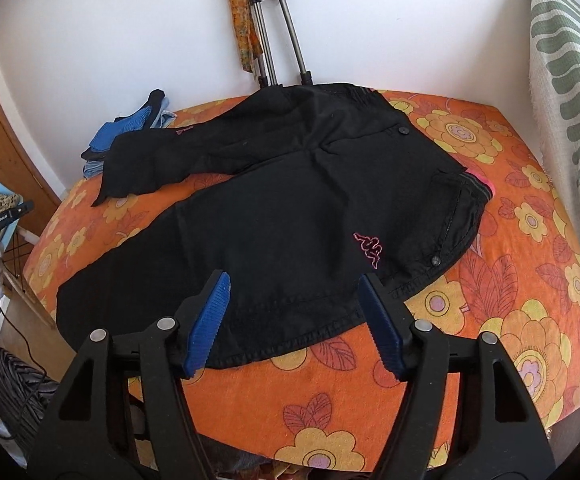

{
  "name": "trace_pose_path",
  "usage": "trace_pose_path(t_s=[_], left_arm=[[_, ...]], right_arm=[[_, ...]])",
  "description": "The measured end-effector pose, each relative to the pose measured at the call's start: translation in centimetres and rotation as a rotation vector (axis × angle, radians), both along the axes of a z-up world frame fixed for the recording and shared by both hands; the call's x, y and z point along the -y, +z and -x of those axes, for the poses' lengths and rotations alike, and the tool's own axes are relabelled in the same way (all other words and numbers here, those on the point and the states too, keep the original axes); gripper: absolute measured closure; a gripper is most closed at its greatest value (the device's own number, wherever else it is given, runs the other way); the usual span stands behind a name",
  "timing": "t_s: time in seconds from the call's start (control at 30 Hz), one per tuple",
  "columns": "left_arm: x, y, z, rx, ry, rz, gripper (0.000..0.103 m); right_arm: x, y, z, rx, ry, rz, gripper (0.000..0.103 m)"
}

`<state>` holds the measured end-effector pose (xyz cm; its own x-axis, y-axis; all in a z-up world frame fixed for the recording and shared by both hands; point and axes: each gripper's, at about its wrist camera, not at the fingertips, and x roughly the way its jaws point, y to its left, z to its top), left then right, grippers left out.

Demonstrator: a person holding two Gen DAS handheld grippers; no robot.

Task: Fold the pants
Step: 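Move both tools toward the black pants' leg hems, then close the right gripper on the pants leg hem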

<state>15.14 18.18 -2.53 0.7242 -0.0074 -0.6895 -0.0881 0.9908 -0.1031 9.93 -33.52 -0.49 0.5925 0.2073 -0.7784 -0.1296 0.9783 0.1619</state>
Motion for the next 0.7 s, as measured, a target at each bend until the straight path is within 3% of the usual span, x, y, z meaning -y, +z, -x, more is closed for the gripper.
trace_pose_path(t_s=[0.27, 0.4, 0.7], left_arm=[[0.3, 0.2, 0.4, 0.011, -0.011, 0.012, 0.071], [0.6, -0.1, 1.0, -0.002, -0.027, 0.019, 0.071], [3.5, -1.3, 4.3, -0.056, -0.115, -0.007, 0.071]], right_arm=[[-8.7, -3.3, 4.9, -0.046, 0.380, 0.136, 0.039], [-12.6, -4.3, 6.3, -0.027, 0.553, 0.228, 0.043], [-18.8, -6.8, 7.1, 0.016, 0.850, 0.416, 0.053]])
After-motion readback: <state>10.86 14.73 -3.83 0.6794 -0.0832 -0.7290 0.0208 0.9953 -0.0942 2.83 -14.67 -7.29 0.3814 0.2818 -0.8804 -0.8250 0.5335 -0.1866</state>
